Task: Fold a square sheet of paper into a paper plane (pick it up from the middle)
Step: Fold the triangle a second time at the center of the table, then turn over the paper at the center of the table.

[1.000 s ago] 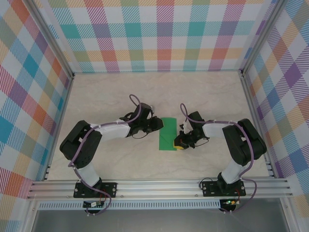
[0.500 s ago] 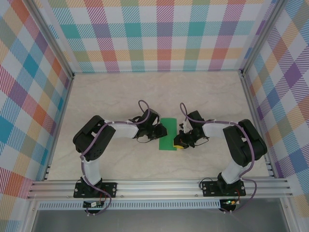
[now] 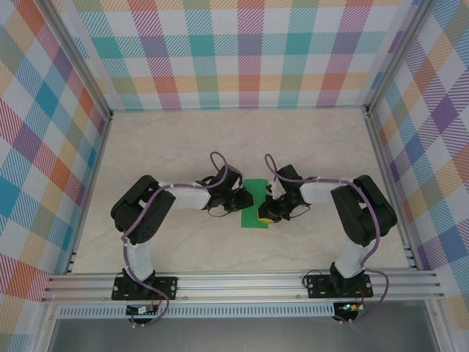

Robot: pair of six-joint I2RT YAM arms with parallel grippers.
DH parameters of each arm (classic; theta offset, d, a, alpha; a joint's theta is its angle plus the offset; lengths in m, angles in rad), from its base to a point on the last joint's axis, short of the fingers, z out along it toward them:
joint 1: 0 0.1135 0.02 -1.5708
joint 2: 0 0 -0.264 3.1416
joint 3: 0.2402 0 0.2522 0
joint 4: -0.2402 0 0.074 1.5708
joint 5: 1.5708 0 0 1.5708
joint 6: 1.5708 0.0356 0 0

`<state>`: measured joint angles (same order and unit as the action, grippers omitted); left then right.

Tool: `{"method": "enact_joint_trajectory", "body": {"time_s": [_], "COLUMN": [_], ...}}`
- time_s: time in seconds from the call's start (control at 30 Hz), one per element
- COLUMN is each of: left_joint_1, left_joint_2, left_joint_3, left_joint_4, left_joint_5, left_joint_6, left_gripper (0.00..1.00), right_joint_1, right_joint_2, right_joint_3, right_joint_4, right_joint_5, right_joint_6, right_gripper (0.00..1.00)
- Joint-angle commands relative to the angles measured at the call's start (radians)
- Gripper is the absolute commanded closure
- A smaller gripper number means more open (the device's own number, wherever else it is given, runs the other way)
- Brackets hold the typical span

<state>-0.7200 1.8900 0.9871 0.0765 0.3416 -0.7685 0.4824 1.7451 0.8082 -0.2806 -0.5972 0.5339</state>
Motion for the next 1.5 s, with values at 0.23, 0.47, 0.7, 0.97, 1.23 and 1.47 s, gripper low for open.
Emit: {"method": "enact_joint_trajectory", "body": {"time_s": [0.23,0.47,0.7,0.97,1.23,1.47], "left_joint_1": [-0.005,-0.006,-0.005,-0.007,-0.008,-0.009], "left_joint_2": [0.013,0.011,0.007,-0.008,-0.01,-0.009], "left_joint_3": [0.002,0.006,0.009,0.026,0.033,0.029], "left_joint_4": [-0.101,-0.099,-0.077,-0.078,-0.08,-0.075], "left_joint_5": [-0.068,-0.062,-0.038,-0.023,-0.024,-0.023], "left_joint_6": [0.014,0.015,0.016,0.02,0.016,0.013], "left_gripper": [0.84,0.84,0.83,0.82,0.81,0.81], "right_joint_1": [-0.005,-0.018,-0.04,-0.077,-0.077,-0.077], "right_joint_2": [-0.08,-0.157,-0.225,-0.136,-0.032,-0.022], "right_joint_3": [-0.115,-0.185,-0.115,-0.015,0.033,0.0], "right_joint_4": [-0.046,-0.068,-0.048,0.001,0.051,0.094], "right_joint_5": [0.007,0.028,0.084,0.142,0.075,0.02], "right_joint_6": [-0.017,-0.022,0.017,0.061,0.079,0.078], "right_gripper": [0.86,0.85,0.75,0.57,0.59,0.67]}}
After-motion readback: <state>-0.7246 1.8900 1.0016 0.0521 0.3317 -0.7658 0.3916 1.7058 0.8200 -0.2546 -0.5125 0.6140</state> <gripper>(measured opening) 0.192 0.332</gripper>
